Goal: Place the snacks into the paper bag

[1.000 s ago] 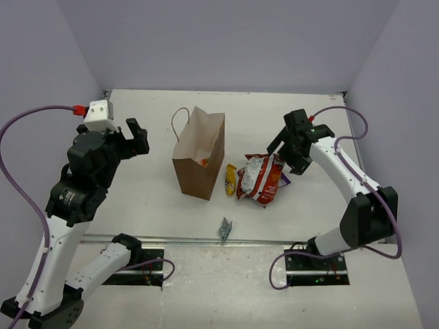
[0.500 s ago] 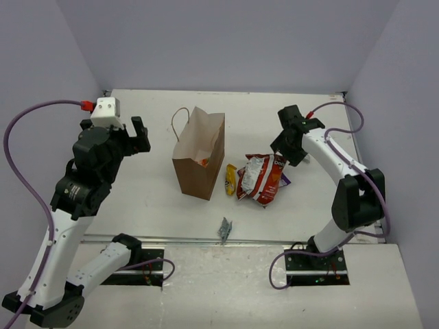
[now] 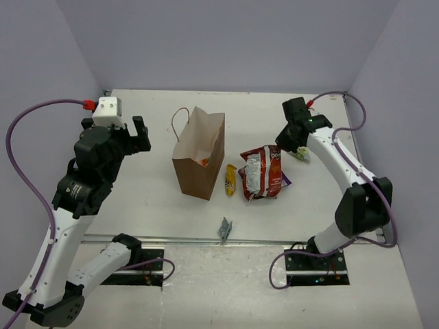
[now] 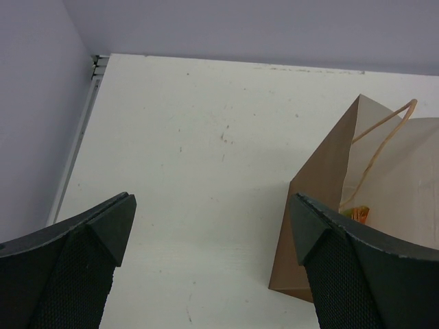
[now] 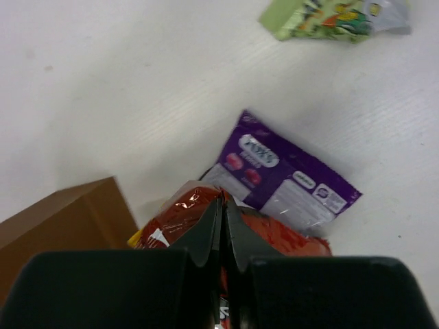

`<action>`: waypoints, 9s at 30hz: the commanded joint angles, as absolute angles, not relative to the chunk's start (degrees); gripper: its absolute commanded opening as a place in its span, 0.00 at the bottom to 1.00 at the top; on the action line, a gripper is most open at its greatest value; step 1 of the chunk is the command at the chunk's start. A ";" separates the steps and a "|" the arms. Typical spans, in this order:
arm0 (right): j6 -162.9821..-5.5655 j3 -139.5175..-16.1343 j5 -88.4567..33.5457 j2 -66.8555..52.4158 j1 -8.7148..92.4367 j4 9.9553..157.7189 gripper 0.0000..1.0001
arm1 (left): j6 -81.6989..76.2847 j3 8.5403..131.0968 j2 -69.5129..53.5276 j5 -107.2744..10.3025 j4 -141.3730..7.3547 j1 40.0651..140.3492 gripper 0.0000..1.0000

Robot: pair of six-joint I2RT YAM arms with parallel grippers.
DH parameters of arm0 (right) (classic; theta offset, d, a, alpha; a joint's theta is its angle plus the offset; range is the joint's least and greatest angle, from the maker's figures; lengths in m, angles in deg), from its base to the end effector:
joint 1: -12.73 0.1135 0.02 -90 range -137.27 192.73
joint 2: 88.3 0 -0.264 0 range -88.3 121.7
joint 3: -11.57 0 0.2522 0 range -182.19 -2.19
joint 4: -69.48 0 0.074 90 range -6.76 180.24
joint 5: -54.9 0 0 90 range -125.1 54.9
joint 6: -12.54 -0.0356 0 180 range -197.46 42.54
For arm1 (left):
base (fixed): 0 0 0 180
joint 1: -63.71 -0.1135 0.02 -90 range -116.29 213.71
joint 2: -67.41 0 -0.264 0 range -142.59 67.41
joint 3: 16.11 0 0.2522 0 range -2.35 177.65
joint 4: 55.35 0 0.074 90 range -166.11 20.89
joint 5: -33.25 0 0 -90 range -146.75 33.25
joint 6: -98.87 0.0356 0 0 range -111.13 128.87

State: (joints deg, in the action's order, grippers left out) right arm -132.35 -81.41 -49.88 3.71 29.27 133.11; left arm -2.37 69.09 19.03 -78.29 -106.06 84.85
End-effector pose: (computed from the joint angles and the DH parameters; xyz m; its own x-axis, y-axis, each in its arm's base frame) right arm 0.3201 0.0856 0.2853 -0.6231 0.6401 -0.4495 0.6029 0.7592 0.2454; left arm 0.1451 -0.0421 0.4363 -0.2202 -0.1092 -0.9693 -0.0407 0.9939 -0.1028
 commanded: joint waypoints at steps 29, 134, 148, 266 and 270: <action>-132.21 -134.82 -0.03 4.51 32.51 100.91 0.00 | -0.88 70.69 20.13 -75.91 -102.25 85.07 1.00; -146.37 -88.16 -43.18 25.18 8.95 131.42 0.00 | 1.93 76.22 17.76 -74.86 -102.60 79.26 1.00; -127.31 -94.17 -32.90 2.93 22.90 125.88 0.00 | 1.40 75.61 15.91 -71.08 -100.40 77.86 1.00; -109.44 -137.63 -14.99 8.90 45.52 118.15 0.00 | -0.97 67.35 19.77 -68.96 -97.06 79.97 1.00; -111.91 -137.54 -14.53 9.70 47.10 116.73 0.00 | -1.41 66.12 21.00 -68.79 -97.06 79.97 1.00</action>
State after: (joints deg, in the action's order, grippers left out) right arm -109.03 -137.02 -18.58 7.68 45.90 118.60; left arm -1.98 66.86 20.28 -68.91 -97.69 79.63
